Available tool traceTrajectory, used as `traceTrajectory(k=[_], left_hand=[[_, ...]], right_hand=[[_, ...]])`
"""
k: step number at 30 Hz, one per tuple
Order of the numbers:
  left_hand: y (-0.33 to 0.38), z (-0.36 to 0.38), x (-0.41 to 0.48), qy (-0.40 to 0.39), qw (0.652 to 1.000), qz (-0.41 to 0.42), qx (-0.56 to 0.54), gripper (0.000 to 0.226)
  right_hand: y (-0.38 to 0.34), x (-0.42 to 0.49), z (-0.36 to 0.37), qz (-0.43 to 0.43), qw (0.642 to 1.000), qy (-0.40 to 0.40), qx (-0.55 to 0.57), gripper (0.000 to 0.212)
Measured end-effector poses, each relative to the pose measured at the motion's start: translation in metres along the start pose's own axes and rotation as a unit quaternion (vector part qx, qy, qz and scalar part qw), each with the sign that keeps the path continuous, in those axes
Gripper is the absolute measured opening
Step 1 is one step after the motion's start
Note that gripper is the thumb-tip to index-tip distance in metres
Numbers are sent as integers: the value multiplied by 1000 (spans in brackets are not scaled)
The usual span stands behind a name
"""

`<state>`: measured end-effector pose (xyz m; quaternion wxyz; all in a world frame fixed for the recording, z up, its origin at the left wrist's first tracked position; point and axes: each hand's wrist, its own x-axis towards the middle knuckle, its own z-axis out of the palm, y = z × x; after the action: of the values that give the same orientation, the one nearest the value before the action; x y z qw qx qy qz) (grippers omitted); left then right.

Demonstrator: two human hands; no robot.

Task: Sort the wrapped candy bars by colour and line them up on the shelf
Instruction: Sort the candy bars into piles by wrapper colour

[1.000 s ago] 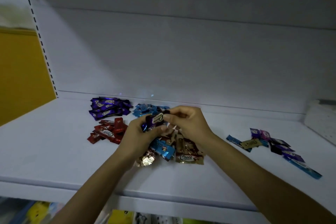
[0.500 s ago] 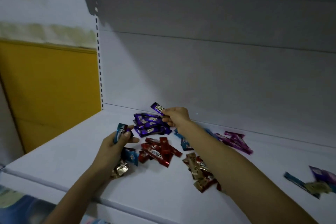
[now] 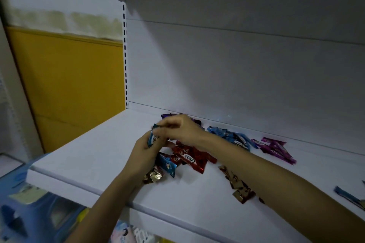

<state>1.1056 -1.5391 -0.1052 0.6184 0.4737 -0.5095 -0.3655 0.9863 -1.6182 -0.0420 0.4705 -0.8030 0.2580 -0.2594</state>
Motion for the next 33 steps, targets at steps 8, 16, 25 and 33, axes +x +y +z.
traceTrajectory(k=[8, 16, 25, 33], left_hand=[[0, -1, -4, -10, 999, -46, -24, 9], [2, 4, -2, 18, 999, -33, -11, 17], [4, 4, -3, 30, 998, -50, -15, 23], [6, 6, -7, 64, 997, -3, 43, 22]], right_hand=[[26, 4, -42, 84, 952, 285, 69, 12], [87, -32, -120, 272, 840, 416, -217, 16], [68, -27, -93, 190, 837, 390, -333, 18], [10, -11, -6, 60, 991, 108, -46, 28]])
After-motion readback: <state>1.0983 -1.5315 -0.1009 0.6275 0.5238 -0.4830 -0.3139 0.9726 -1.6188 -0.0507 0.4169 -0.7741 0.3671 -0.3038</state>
